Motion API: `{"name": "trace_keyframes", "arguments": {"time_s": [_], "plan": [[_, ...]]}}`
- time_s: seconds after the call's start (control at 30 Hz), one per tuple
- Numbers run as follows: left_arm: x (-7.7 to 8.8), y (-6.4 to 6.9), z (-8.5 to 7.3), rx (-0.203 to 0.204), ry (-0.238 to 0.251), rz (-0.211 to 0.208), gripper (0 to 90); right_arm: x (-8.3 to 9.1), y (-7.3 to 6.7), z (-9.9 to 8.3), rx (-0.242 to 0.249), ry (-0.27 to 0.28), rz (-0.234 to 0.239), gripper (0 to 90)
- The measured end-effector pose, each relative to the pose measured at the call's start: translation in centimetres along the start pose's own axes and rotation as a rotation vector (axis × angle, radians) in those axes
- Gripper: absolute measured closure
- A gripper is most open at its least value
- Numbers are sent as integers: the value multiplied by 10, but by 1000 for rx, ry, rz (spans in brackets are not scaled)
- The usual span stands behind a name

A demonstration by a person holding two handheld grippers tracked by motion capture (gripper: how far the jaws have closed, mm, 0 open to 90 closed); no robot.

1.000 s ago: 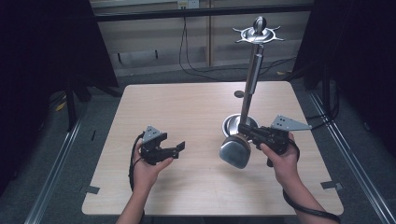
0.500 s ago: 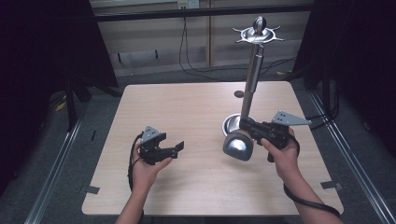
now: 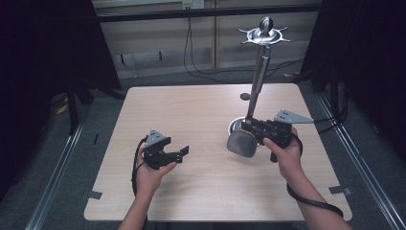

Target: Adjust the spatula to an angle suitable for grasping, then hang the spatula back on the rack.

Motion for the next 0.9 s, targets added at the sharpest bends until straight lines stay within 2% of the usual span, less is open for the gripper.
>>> {"name": "trace_keyframes", "arguments": {"time_s": [0.13,0.57,0.9], "plan": [[1,-2,2,0,5,4,158,-3,0,1,3,-4,0,641],[6,-6,2,8,14,17,159,-4,5,3,-20,-11,-44,434],[7,-6,-1,10,9,13,159,-6,5,4,-26,-17,-55,348]]}}
Point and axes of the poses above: each handheld gripper's, and its own axes: x roughly backward along the jaws, z roughly out of its top, y roughly to its right, the point moved 7 cm from there along -x, roughly forward along the jaws, and after that the axes turned 10 degrees about -x, right-handed, at the moved point
